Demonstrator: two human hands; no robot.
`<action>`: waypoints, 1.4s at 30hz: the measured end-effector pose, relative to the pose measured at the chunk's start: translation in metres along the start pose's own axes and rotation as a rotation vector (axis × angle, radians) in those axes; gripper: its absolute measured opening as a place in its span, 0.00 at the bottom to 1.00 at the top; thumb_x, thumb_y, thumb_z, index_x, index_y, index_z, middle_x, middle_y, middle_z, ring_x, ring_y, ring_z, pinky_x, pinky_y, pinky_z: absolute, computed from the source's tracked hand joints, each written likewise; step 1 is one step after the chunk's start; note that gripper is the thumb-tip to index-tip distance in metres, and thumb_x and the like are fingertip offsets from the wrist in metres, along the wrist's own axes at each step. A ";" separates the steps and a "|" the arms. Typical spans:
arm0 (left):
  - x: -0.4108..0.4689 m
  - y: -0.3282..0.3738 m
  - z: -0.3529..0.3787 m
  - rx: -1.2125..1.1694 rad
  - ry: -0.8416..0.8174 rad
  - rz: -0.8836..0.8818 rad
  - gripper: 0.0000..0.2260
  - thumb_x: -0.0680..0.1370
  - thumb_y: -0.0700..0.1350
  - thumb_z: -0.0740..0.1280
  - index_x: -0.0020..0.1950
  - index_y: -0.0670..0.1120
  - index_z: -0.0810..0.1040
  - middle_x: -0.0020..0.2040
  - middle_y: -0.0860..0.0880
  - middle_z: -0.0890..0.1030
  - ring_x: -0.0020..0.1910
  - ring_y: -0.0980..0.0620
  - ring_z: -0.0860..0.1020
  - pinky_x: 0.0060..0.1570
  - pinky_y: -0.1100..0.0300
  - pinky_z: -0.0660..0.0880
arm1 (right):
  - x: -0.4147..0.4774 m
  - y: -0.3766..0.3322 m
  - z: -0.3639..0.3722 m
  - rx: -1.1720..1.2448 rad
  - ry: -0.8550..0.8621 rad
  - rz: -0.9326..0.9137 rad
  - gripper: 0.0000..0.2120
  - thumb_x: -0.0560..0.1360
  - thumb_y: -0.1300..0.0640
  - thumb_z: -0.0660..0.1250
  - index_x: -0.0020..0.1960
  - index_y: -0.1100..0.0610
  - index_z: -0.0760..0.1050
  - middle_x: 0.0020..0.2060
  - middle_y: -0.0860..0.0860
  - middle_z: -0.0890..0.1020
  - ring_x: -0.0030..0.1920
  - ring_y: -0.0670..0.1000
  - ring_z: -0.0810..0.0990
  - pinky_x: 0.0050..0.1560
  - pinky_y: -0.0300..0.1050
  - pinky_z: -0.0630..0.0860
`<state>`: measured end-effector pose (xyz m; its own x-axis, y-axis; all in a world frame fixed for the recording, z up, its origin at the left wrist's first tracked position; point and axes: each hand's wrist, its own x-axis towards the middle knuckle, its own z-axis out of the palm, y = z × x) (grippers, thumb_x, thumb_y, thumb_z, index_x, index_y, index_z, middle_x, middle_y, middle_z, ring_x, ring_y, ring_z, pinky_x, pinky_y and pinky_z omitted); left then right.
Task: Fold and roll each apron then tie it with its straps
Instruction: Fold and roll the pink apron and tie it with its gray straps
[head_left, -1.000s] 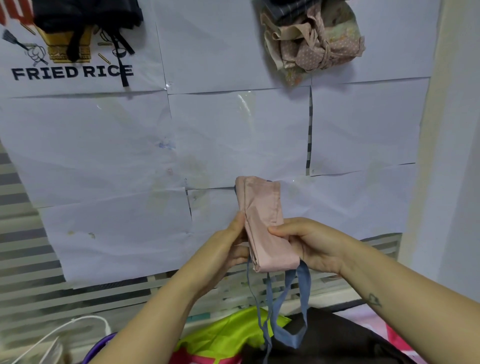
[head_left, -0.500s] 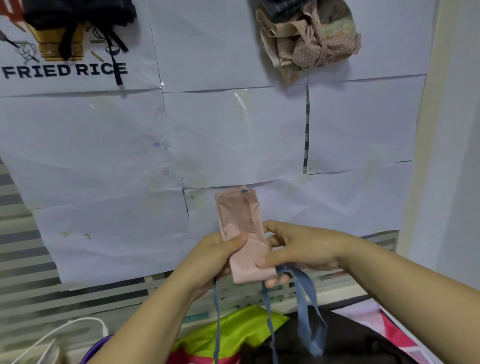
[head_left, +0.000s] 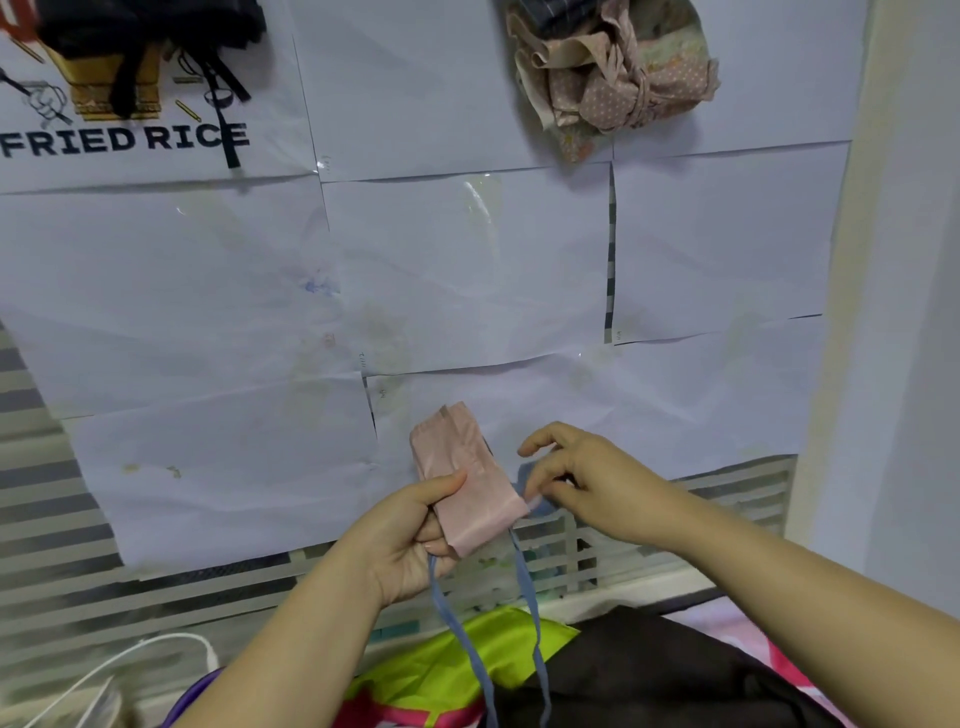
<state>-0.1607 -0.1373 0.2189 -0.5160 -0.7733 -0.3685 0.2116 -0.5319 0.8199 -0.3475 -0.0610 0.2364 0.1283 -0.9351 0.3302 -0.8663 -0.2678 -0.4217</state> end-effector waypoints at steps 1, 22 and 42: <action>0.000 0.000 0.000 -0.021 -0.010 -0.005 0.09 0.78 0.42 0.64 0.39 0.41 0.73 0.16 0.51 0.58 0.13 0.58 0.57 0.18 0.71 0.56 | 0.000 0.003 0.005 -0.075 -0.027 0.018 0.10 0.78 0.58 0.64 0.55 0.51 0.81 0.66 0.47 0.68 0.61 0.41 0.68 0.61 0.35 0.64; -0.008 -0.009 -0.001 -0.116 -0.044 0.006 0.07 0.74 0.42 0.66 0.40 0.39 0.73 0.18 0.50 0.60 0.14 0.58 0.57 0.16 0.71 0.55 | -0.008 0.005 0.010 1.035 -0.164 0.306 0.09 0.79 0.68 0.57 0.48 0.62 0.76 0.40 0.53 0.84 0.21 0.42 0.59 0.23 0.33 0.58; -0.002 -0.041 -0.004 0.033 0.165 0.171 0.10 0.80 0.40 0.62 0.40 0.39 0.73 0.19 0.50 0.59 0.16 0.57 0.57 0.18 0.69 0.54 | -0.017 0.003 -0.019 0.417 -0.265 0.265 0.05 0.77 0.61 0.65 0.49 0.53 0.76 0.43 0.51 0.86 0.29 0.47 0.65 0.29 0.38 0.62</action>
<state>-0.1651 -0.1151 0.1838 -0.3316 -0.8987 -0.2871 0.2559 -0.3786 0.8895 -0.3612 -0.0415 0.2457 0.0958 -0.9948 -0.0336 -0.6278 -0.0342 -0.7776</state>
